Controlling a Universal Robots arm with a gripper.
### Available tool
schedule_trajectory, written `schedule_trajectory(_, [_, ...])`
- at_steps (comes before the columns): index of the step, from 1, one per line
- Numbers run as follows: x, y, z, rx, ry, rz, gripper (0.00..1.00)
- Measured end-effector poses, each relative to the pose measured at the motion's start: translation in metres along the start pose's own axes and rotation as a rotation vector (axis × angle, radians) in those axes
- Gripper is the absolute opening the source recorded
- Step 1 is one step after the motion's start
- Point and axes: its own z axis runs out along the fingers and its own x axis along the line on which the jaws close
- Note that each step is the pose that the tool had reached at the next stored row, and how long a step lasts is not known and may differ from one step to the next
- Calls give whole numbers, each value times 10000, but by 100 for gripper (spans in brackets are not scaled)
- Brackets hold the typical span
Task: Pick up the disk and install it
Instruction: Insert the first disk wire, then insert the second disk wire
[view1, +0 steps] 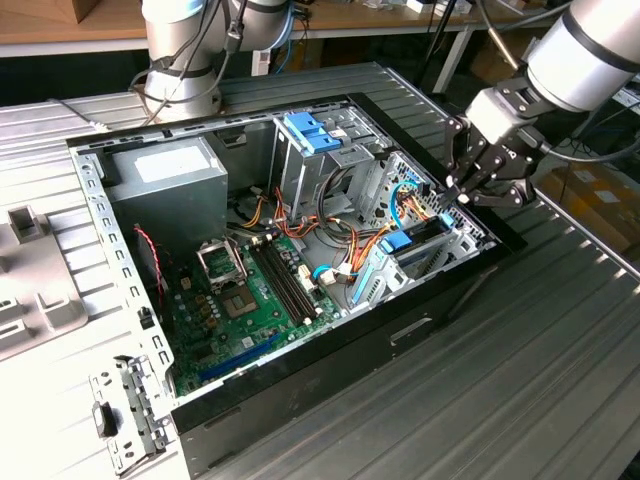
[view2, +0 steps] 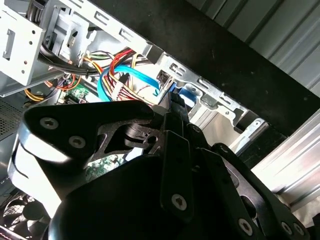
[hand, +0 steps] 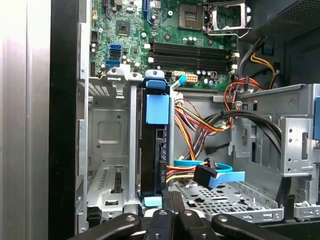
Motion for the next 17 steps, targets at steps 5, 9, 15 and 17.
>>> schedule_trajectory(5, [0,-3,0,0,-1,-1,11])
schedule_trajectory(9, [0,-3,0,0,-1,-1,11])
schedule_trajectory(15, [0,-4,0,0,-1,0,11])
schedule_trajectory(17, [0,-4,0,0,0,-1,17])
